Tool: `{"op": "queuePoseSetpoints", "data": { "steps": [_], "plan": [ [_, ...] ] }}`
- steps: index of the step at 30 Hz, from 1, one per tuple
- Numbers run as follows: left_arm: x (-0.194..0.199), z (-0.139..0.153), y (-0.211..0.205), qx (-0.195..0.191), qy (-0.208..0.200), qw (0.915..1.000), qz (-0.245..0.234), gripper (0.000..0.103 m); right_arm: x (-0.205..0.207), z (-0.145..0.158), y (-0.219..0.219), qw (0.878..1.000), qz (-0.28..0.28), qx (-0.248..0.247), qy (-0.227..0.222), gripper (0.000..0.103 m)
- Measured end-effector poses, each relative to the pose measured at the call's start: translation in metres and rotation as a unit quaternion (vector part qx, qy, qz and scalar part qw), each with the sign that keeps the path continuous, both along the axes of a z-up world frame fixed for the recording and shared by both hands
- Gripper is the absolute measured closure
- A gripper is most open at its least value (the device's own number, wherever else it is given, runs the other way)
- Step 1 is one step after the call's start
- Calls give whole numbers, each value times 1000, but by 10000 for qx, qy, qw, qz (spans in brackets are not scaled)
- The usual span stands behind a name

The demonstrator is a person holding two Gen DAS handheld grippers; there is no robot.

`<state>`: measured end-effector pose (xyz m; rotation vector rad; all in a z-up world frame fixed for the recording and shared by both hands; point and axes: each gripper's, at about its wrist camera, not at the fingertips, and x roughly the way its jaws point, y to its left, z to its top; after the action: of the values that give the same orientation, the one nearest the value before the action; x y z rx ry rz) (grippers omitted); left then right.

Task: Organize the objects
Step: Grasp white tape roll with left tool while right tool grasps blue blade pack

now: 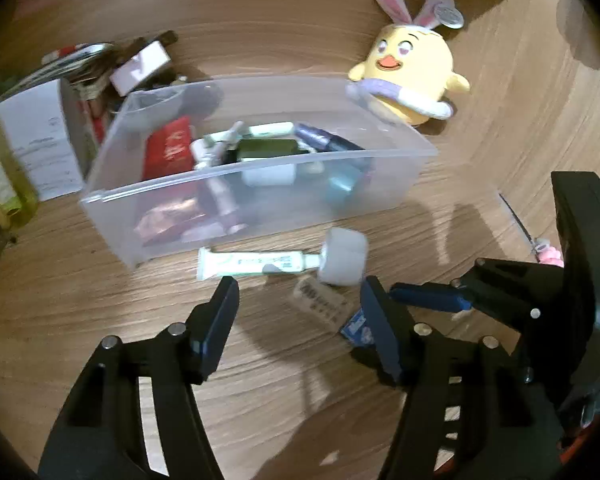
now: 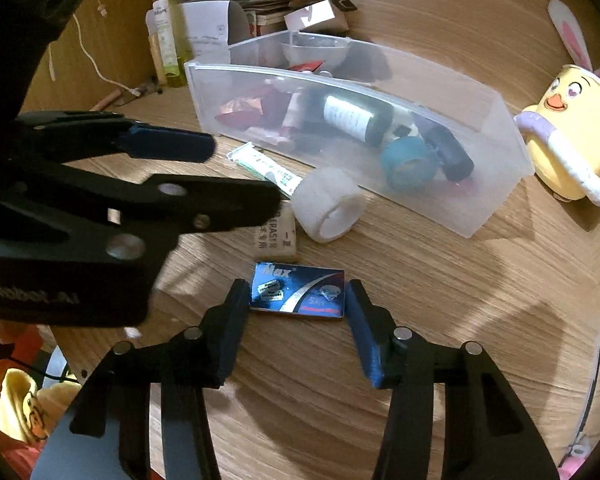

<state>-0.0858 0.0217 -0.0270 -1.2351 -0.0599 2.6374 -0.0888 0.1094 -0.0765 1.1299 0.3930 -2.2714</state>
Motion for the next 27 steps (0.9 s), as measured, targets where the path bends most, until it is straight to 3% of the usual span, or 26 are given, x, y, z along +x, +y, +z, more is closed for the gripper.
{"op": "queuePoseSetpoints", "data": {
  "steps": [9,15,27],
  "plan": [
    [-28,-11,21,-162,-174,9995,-222,54,-2,4,38,9991,-404,-143,44,58],
    [-38,-15,27,-190,-231,9992,-262,79,-7,15,69,9966,-744,-326,137,58],
    [-26,8,26,-176,126,9996,-201,79,-17,37,84,9918,-1002,-721,329,58]
  ]
}}
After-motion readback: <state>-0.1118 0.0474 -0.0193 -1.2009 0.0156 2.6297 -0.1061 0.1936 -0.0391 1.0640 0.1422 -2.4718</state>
